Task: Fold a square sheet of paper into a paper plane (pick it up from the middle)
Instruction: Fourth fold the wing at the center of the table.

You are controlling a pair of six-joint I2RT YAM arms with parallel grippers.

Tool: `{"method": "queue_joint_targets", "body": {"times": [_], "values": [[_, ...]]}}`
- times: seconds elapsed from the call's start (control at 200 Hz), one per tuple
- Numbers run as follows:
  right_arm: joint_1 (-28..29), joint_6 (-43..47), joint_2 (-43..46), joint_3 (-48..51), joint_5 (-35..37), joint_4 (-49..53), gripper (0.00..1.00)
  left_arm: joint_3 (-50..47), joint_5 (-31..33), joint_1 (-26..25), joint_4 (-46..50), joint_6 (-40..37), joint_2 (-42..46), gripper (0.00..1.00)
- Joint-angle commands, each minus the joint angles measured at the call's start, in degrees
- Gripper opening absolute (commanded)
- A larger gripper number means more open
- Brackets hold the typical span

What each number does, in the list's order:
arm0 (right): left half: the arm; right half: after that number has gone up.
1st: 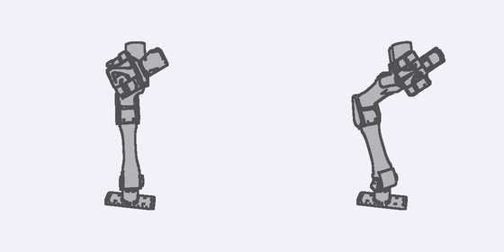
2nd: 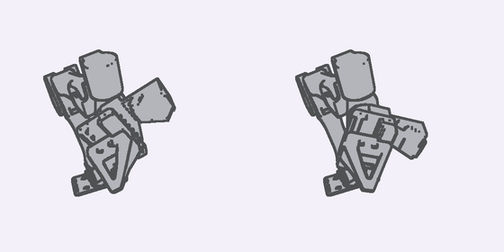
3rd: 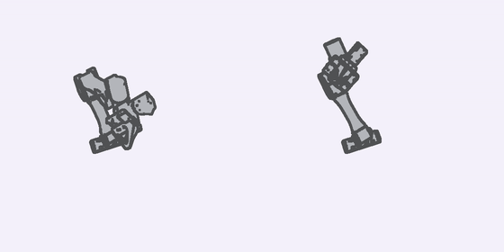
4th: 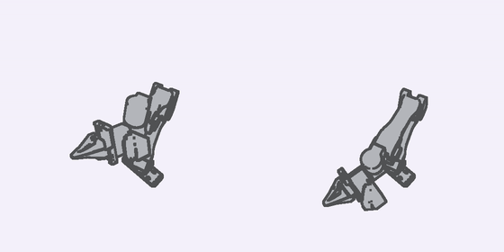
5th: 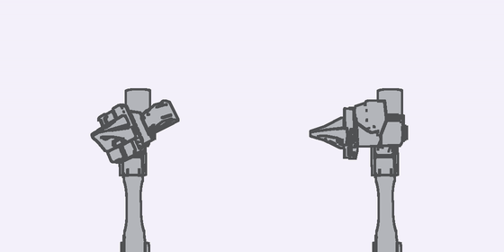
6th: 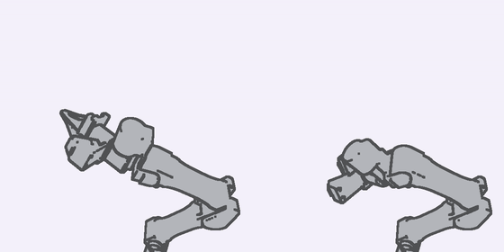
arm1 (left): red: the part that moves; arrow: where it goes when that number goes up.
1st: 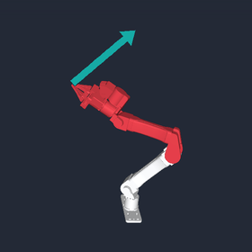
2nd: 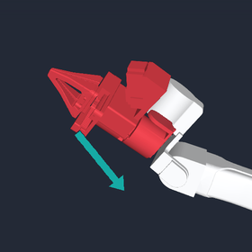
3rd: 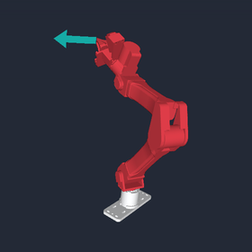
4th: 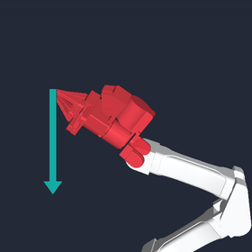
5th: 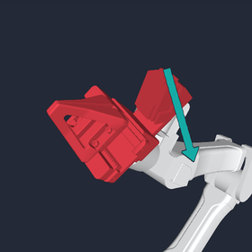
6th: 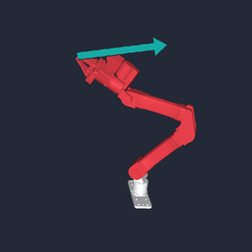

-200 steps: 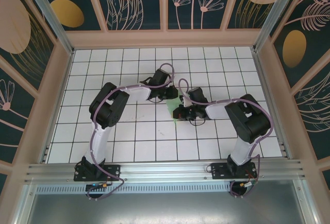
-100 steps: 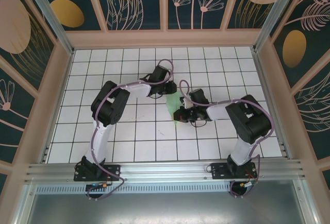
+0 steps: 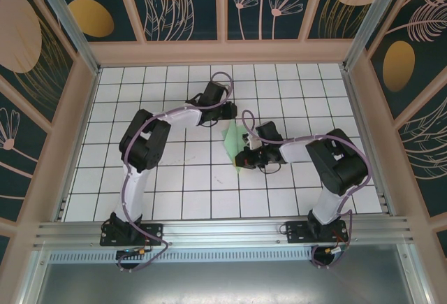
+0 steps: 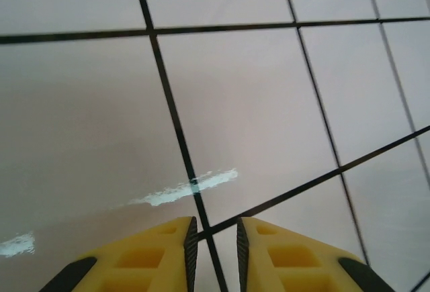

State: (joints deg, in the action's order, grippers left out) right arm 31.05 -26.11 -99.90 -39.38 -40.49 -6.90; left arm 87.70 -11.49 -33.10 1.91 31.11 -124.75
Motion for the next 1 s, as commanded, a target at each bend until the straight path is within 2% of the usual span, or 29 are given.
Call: {"method": "queue_joint_targets", "body": {"times": [0.0, 0.125, 0.18, 0.28, 0.39, 0.505, 0.736, 0.996], "values": [[-1.1, 2.6, -2.8, 1.2, 2.2, 11.7, 0.0, -3.2, -0.6, 0.0, -1.5, 0.5, 9.9, 0.23], [-1.5, 2.2, -2.6, 1.1, 2.4, 11.2, 0.0, -11.3, -5.3, -0.3, -4.8, 4.3, 16.2, 0.12], [-1.6, 2.1, -2.3, 1.3, 2.6, 10.9, 0.0, -14.7, -7.5, -0.5, -6.8, 7.0, 17.8, 0.11], [-1.7, 2.0, -2.5, 1.4, 2.3, 10.5, 0.0, -18.9, -13.7, -1.0, -11.7, 12.3, 17.4, 0.07], [-1.8, 2.0, -2.6, 1.5, 2.4, 10.2, 0.0, -19.4, -15.7, -2.1, -13.0, 14.4, 14.7, 0.07], [-1.8, 1.8, -2.5, 1.4, 2.5, 10.2, 0.0, -19.1, -15.4, -2.8, -11.8, 15.4, 11.9, 0.08], [-1.8, 1.0, -2.1, 1.4, 2.9, 9.8, 0.0, -17.5, -18.8, -3.6, -11.6, 15.7, 7.7, 0.1], [-1.8, 0.7, -2.0, 1.2, 3.0, 10.0, 0.0, -14.5, -14.6, -3.9, -6.1, 13.4, 3.2, 0.12]]}}
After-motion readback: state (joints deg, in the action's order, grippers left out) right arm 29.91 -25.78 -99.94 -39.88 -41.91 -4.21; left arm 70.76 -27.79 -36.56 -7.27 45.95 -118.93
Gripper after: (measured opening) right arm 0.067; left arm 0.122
